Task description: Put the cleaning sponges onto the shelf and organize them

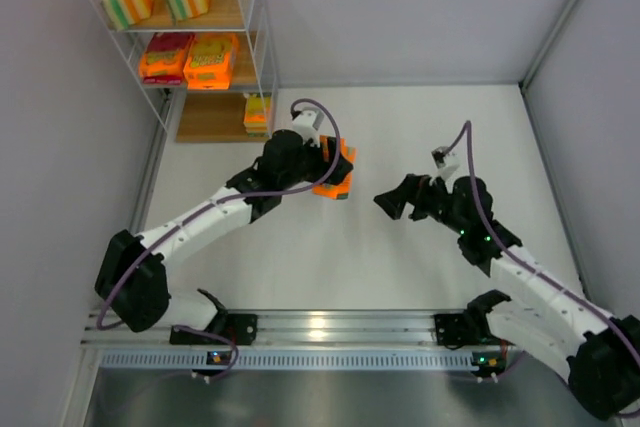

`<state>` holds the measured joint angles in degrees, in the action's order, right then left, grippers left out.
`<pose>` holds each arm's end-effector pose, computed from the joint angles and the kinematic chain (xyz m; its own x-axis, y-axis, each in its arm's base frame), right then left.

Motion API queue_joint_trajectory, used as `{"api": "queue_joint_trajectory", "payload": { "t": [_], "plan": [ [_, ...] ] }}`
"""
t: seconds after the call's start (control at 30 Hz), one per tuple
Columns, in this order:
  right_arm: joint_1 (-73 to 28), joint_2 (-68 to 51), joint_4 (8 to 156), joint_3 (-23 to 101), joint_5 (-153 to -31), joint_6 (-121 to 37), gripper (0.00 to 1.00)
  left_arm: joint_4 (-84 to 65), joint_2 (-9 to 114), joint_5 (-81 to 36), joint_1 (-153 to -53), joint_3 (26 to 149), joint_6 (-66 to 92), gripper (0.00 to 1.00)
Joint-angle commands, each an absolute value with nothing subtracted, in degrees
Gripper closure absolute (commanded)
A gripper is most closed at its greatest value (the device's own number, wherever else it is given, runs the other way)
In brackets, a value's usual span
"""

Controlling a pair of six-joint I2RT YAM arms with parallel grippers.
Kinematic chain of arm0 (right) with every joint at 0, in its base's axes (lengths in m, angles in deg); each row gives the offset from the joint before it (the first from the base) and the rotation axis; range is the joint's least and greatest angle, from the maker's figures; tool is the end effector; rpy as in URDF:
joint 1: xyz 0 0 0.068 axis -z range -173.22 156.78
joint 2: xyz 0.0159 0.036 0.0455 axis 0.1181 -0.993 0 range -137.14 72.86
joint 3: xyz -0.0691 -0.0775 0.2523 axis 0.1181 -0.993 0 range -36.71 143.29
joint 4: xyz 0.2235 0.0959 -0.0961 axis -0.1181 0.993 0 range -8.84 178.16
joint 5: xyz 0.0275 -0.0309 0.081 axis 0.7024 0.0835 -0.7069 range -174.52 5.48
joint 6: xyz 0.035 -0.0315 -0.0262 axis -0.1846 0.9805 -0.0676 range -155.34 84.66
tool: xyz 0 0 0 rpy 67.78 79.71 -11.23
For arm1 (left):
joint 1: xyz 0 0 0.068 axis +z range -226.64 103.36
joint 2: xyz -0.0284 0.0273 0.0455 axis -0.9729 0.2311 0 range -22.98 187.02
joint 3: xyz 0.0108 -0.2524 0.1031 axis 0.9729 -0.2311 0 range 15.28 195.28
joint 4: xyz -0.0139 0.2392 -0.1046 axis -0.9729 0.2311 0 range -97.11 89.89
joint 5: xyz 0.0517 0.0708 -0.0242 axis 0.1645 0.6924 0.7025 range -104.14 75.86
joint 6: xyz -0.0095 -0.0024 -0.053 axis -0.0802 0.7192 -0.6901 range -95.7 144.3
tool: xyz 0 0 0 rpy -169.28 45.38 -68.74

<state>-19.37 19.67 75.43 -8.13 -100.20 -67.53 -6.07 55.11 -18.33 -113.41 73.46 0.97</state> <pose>0.1862 0.1021 0.2424 -0.5941 0.2795 -0.7543 -0.3989 0.7119 0.5780 0.2536 -0.1928 0.3057 -0.5211 -0.1036 -0.8472 0.4850 0.7808 -0.3939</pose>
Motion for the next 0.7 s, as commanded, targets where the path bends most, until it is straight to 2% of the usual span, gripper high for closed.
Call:
{"api": "queue_joint_trajectory", "payload": {
  "t": [0.0,0.1,0.23,0.33,0.67],
  "plan": [
    [-21.6,27.5,61.3,-9.6,-102.2,-62.2,0.0,-16.1,58.4,-8.3,-116.0,72.8,-10.7,0.33],
    [-25.7,27.9,63.0,-7.4,-97.1,-59.0,0.01,-17.7,60.5,-3.5,-118.9,73.7,-14.7,0.33],
    [-34.1,22.3,71.0,-1.2,-87.3,-55.2,0.01,-17.7,62.4,0.7,-122.1,77.0,-17.0,0.32],
    [-36.9,20.9,71.4,-0.8,-85.0,-54.0,0.01,-17.7,62.8,-0.3,-122.7,77.9,-18.0,0.32],
    [-37.4,18.8,71.9,-0.2,-79.3,-52.0,0.01,-17.7,57.8,-1.8,-122.7,76.8,-18.9,0.31]
  ]
}}
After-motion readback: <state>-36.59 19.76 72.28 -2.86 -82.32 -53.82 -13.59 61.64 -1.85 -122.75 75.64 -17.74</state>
